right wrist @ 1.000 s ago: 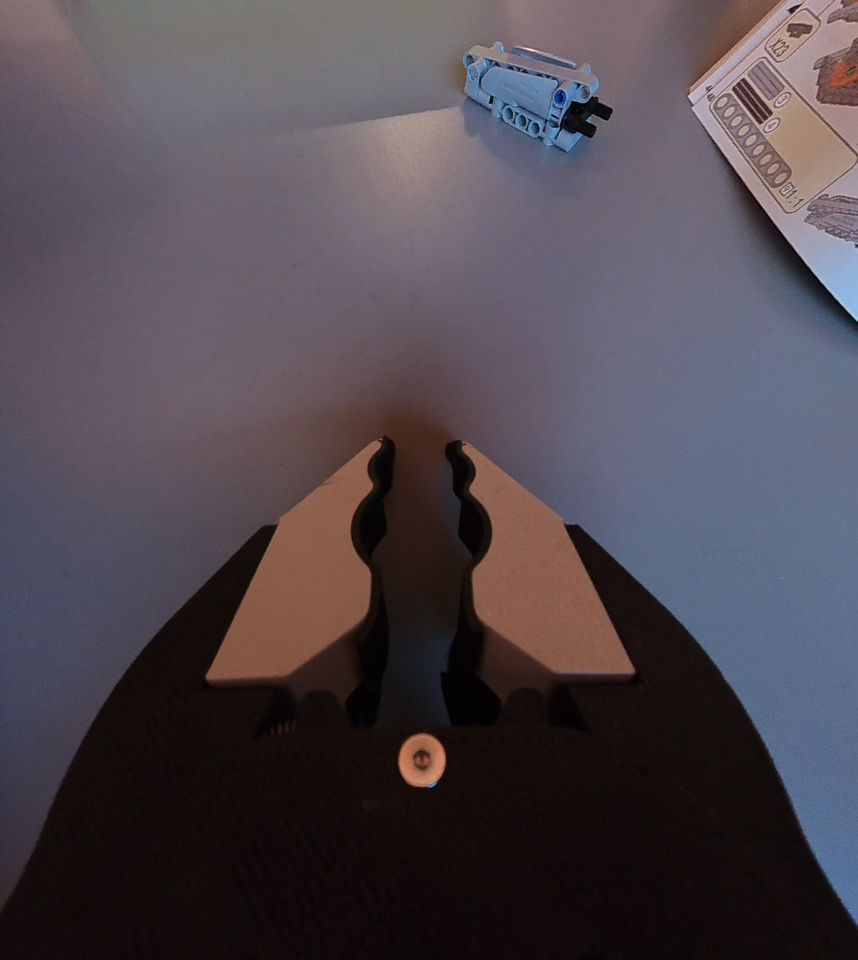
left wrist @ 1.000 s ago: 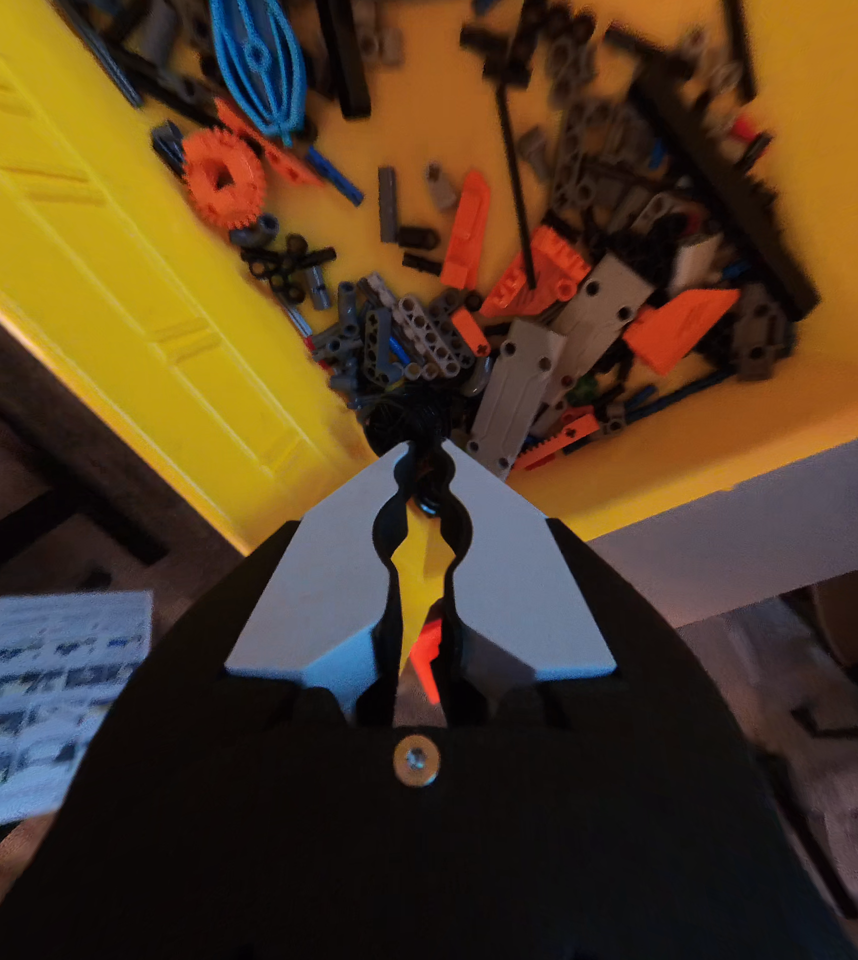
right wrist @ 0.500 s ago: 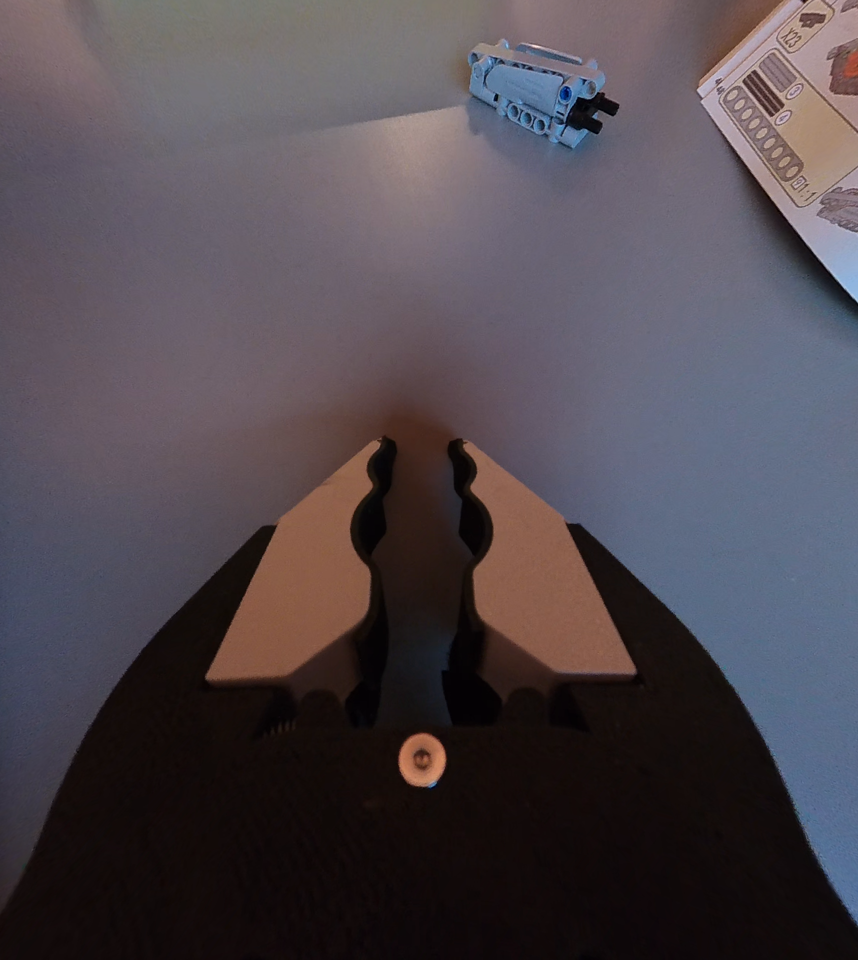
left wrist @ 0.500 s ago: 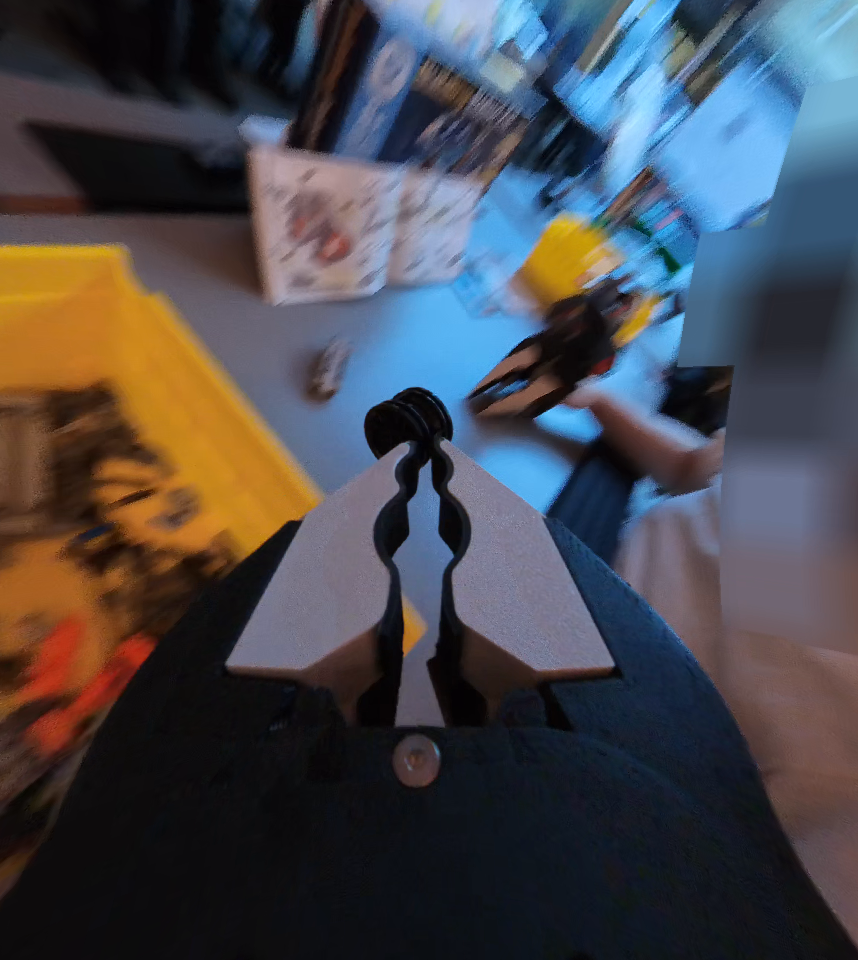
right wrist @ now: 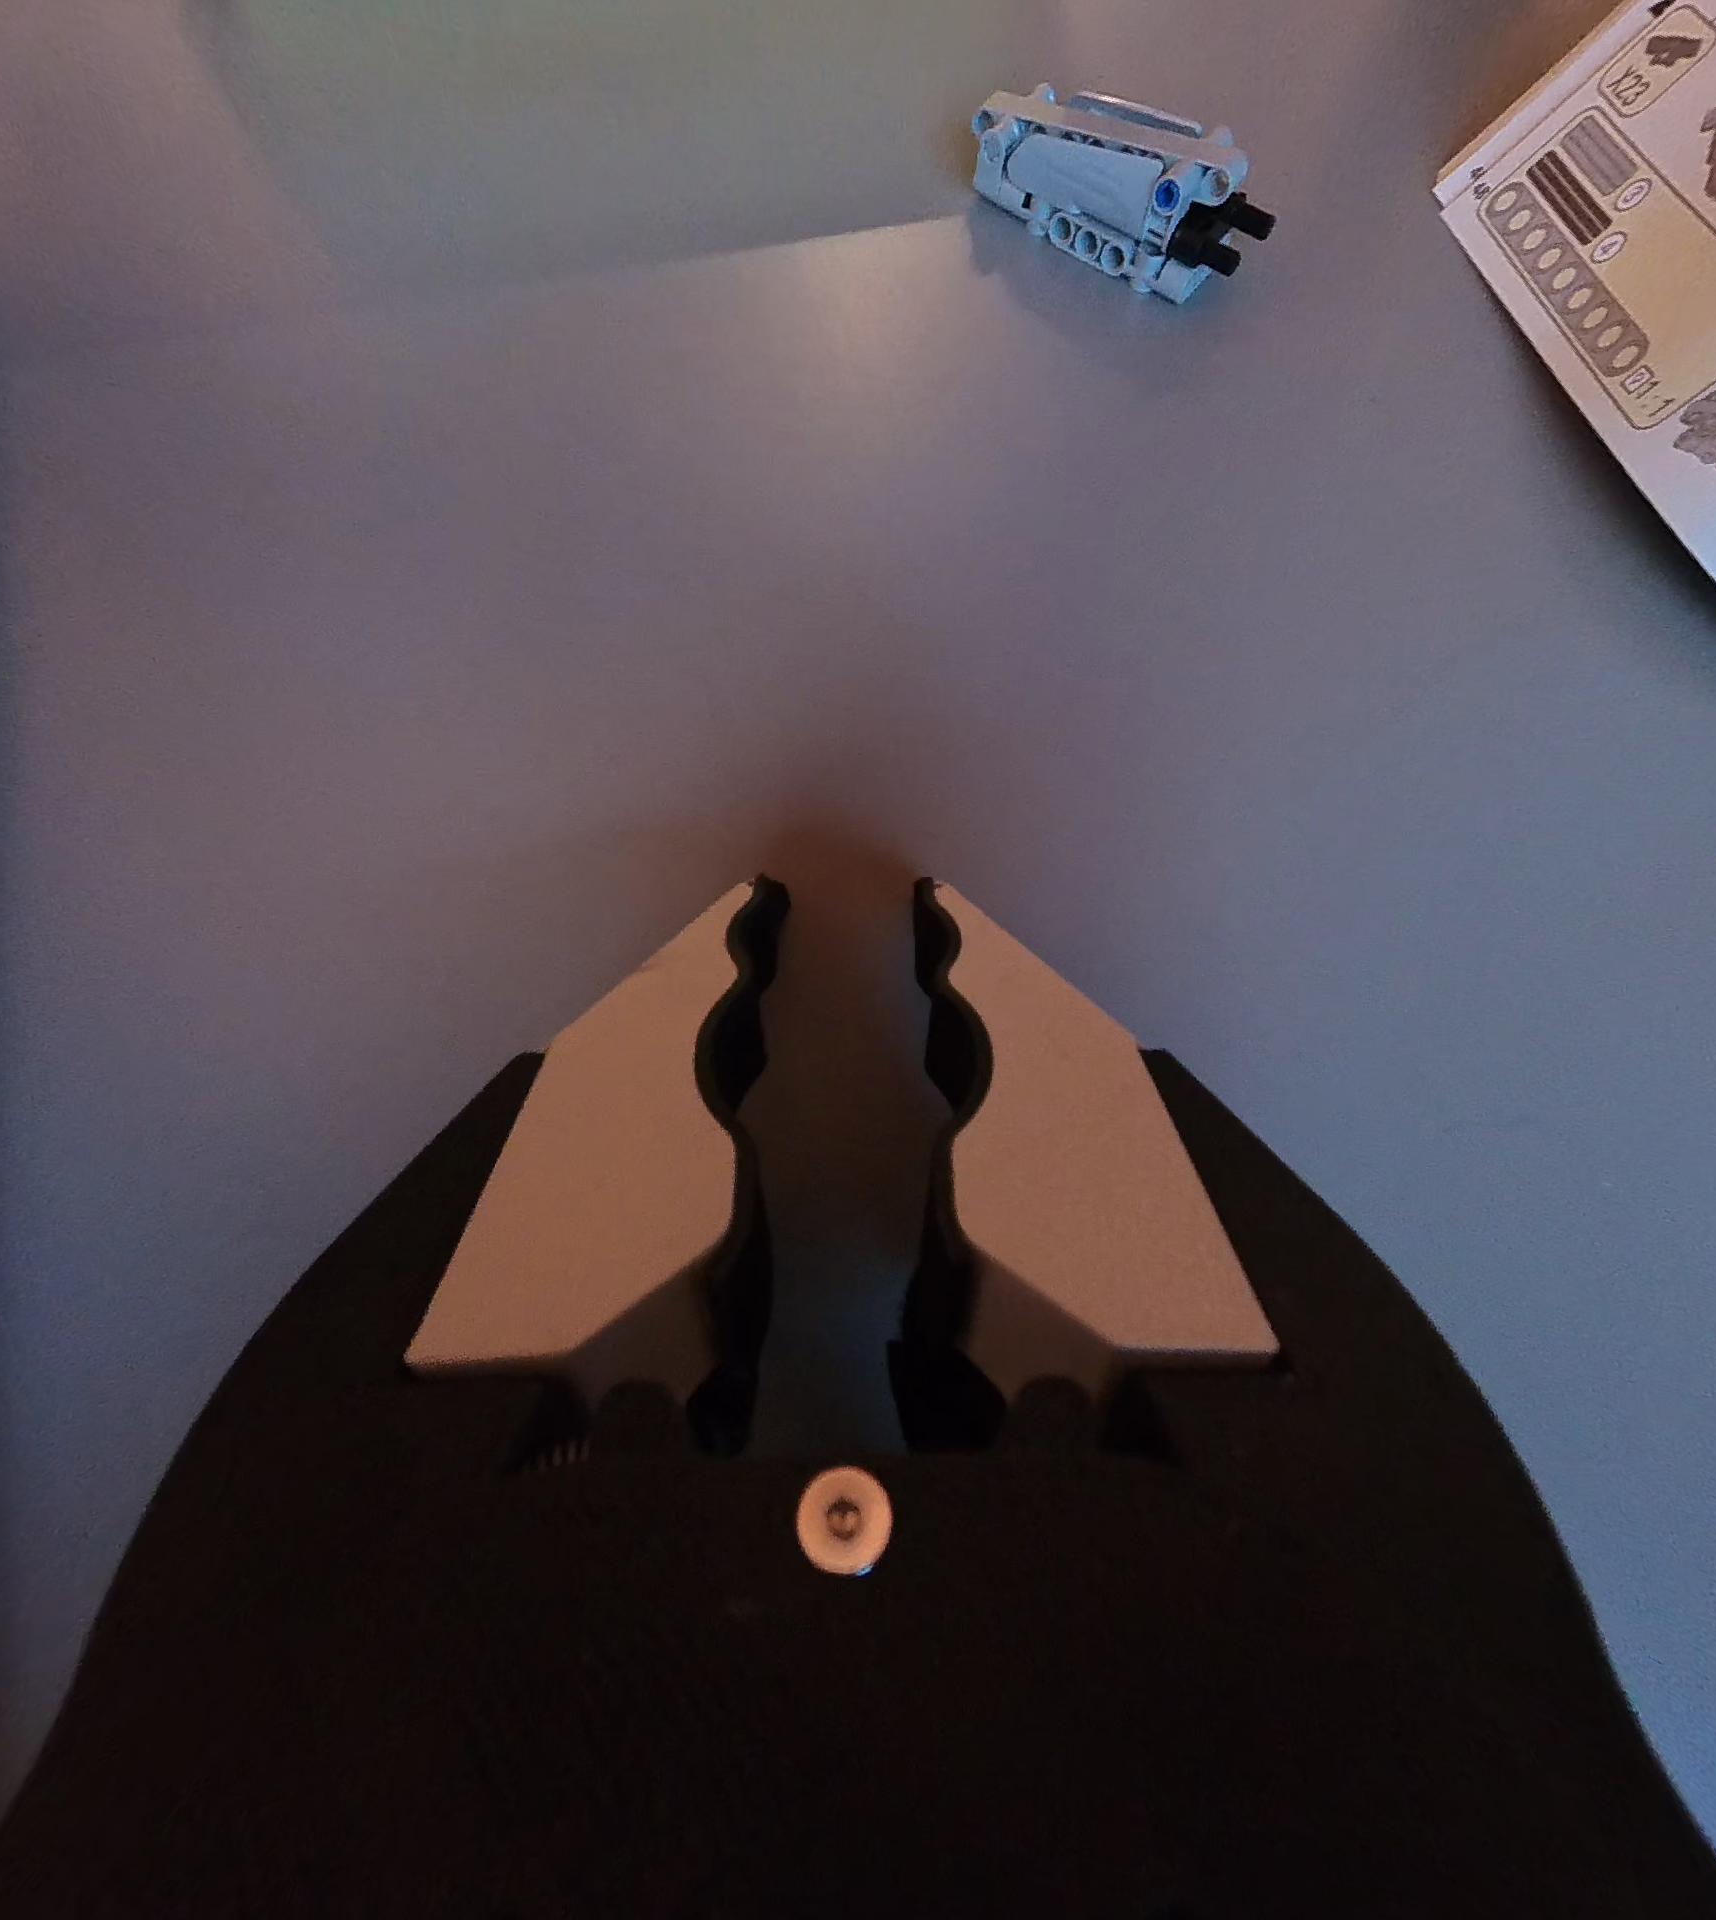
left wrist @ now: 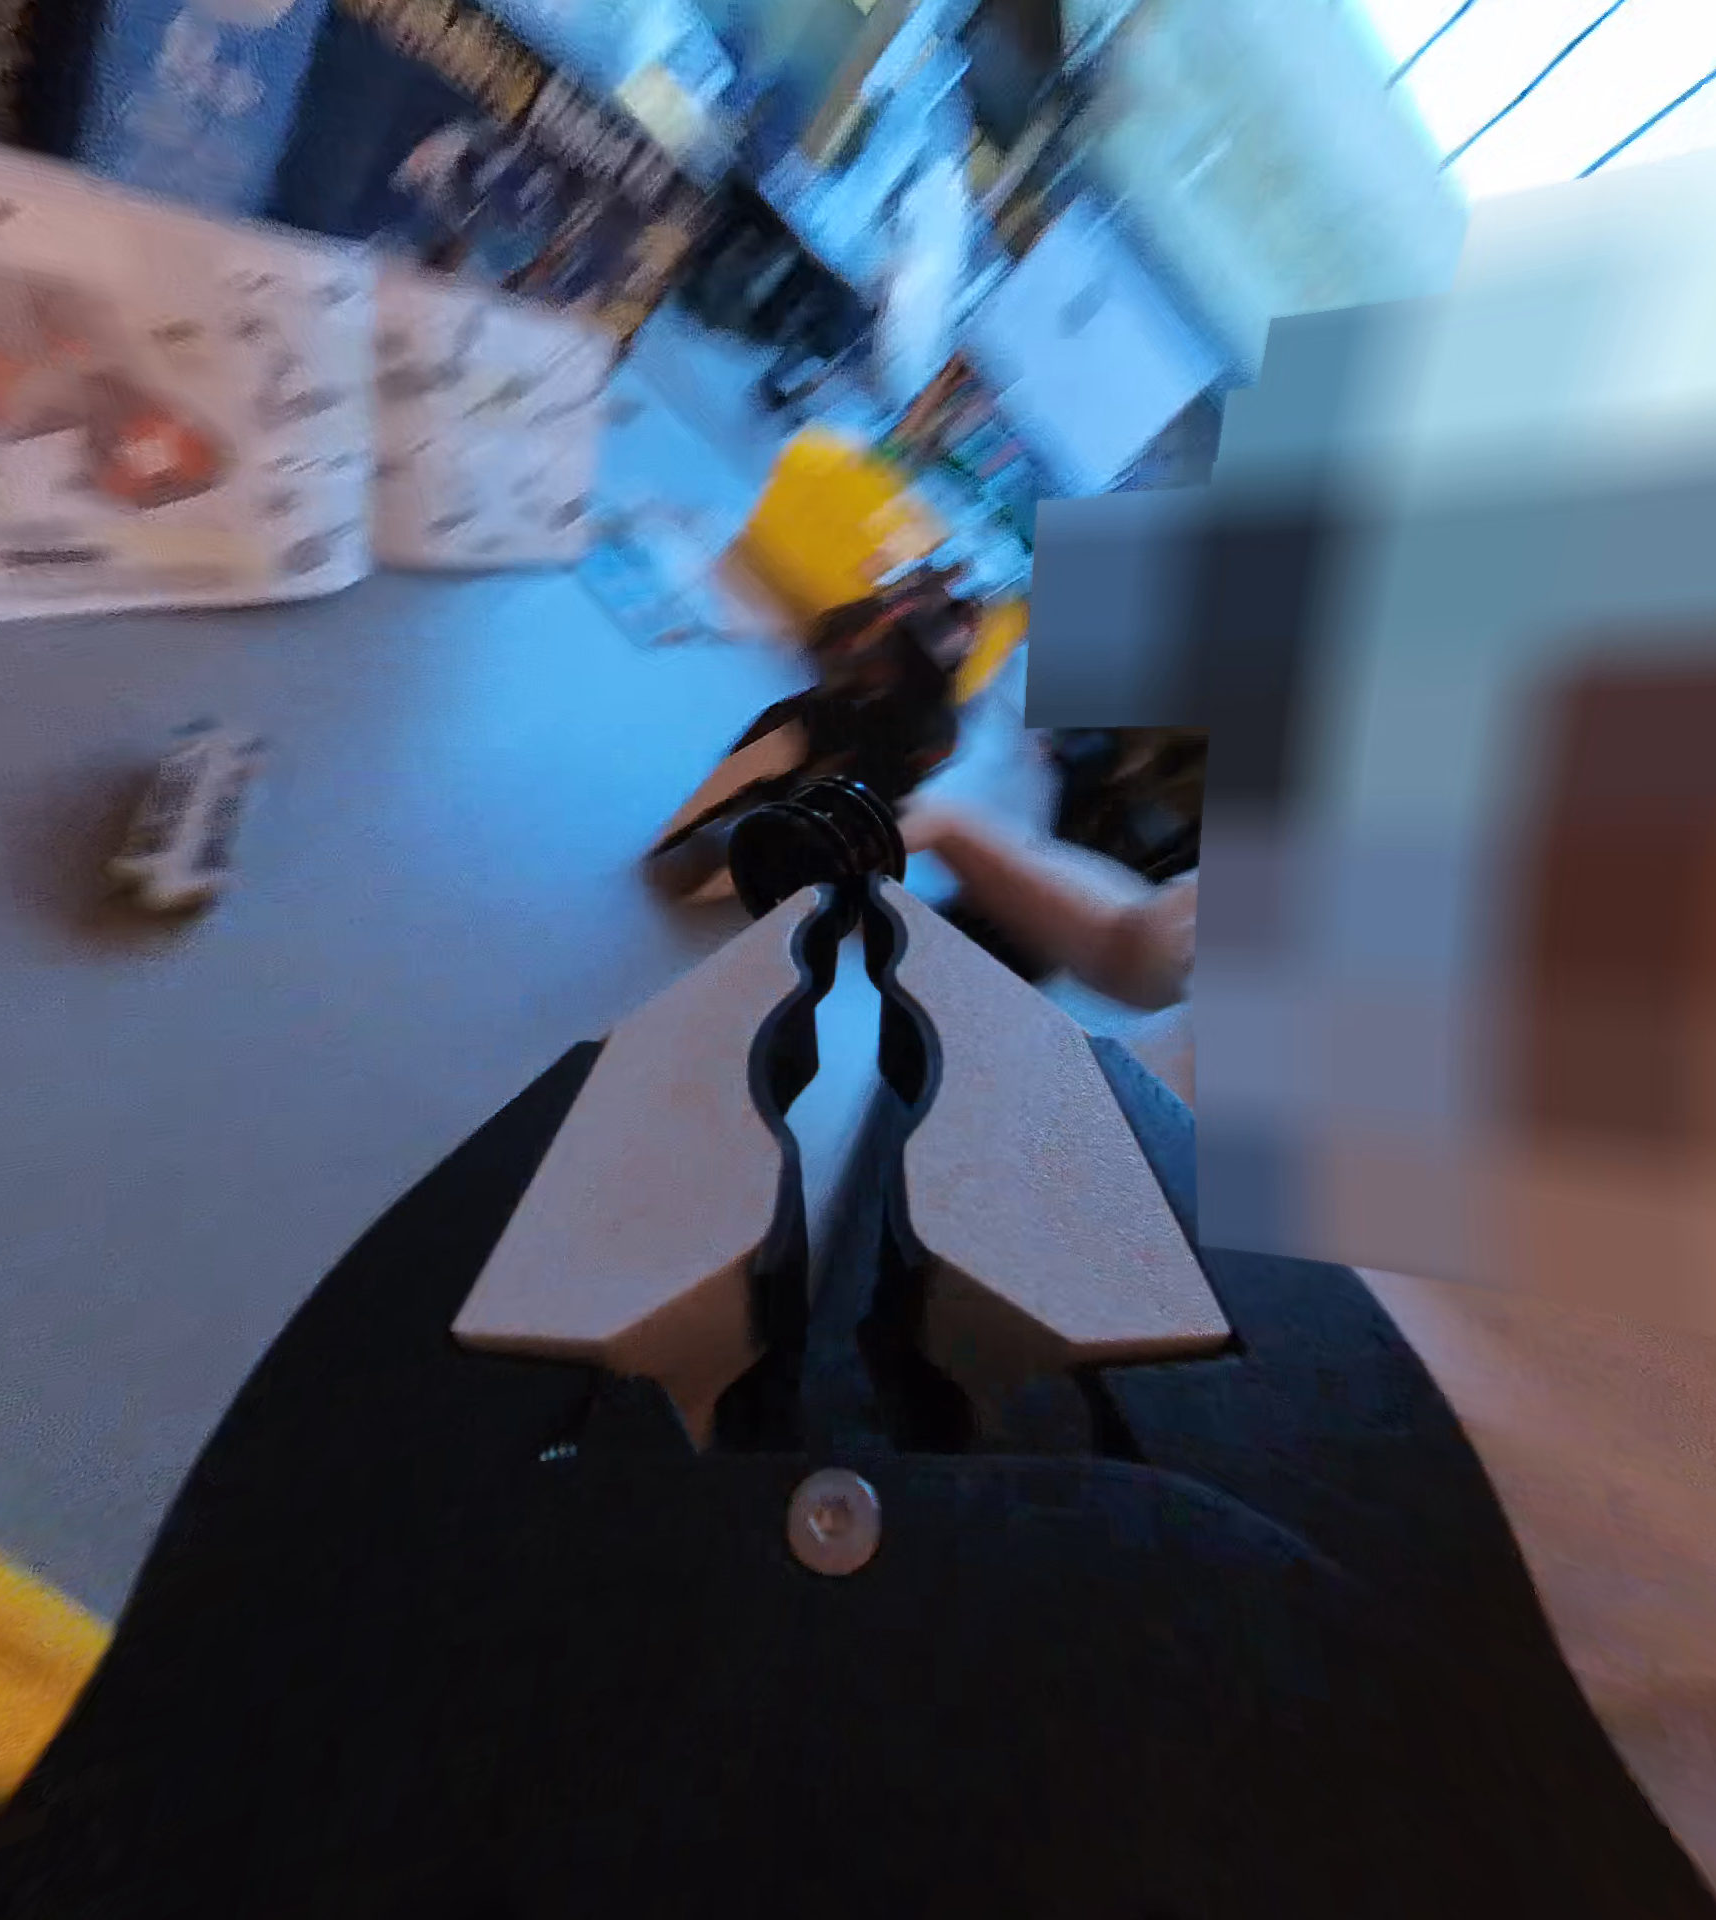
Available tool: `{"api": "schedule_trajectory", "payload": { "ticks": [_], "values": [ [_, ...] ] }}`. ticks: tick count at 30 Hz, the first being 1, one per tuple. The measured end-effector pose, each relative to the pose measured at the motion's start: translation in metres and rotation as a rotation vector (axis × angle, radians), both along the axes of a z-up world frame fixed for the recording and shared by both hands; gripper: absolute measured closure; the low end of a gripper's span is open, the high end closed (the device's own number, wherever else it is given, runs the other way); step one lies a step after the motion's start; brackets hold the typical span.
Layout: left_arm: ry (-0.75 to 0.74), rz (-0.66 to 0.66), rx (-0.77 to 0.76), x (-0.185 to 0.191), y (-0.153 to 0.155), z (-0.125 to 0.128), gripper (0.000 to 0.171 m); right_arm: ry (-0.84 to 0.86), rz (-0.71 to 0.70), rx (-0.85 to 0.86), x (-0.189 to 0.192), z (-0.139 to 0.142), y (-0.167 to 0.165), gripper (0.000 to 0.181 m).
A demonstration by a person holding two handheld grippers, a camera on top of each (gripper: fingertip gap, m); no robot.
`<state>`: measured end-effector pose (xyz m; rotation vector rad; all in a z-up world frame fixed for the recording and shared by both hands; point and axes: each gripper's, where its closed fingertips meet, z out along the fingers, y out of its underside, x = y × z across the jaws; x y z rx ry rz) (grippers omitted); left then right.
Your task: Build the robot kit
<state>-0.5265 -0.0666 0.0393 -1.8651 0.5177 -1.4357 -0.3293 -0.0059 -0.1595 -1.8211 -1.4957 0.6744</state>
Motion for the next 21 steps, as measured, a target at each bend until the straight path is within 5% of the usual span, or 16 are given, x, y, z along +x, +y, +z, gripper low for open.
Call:
{"api": "schedule_trajectory", "payload": {
  "ticks": [1,4,6,11,17,21],
  "values": [
    [0.178,0.032,0.025,0.009,0.009,-0.021,0.170,-0.001,0.003,0.004,0.000,0.000,0.000,0.154],
    [0.636,0.072,0.196,0.033,0.034,-0.060,0.170,-0.004,0.021,0.028,0.000,0.000,-0.004,0.154],
    [0.800,0.082,0.331,0.055,0.051,-0.067,0.170,-0.005,0.033,0.034,0.000,0.000,-0.007,0.154],
    [0.933,0.029,0.473,0.118,0.082,-0.084,0.170,-0.007,0.020,0.020,0.001,0.000,-0.010,0.154],
    [1.305,-0.025,0.549,0.130,0.130,-0.125,0.170,-0.040,-0.002,0.021,0.003,0.000,-0.011,0.153],
    [1.343,-0.109,0.490,0.146,0.147,-0.146,0.170,-0.053,-0.018,0.025,0.004,0.000,-0.011,0.153]
  ]
}}
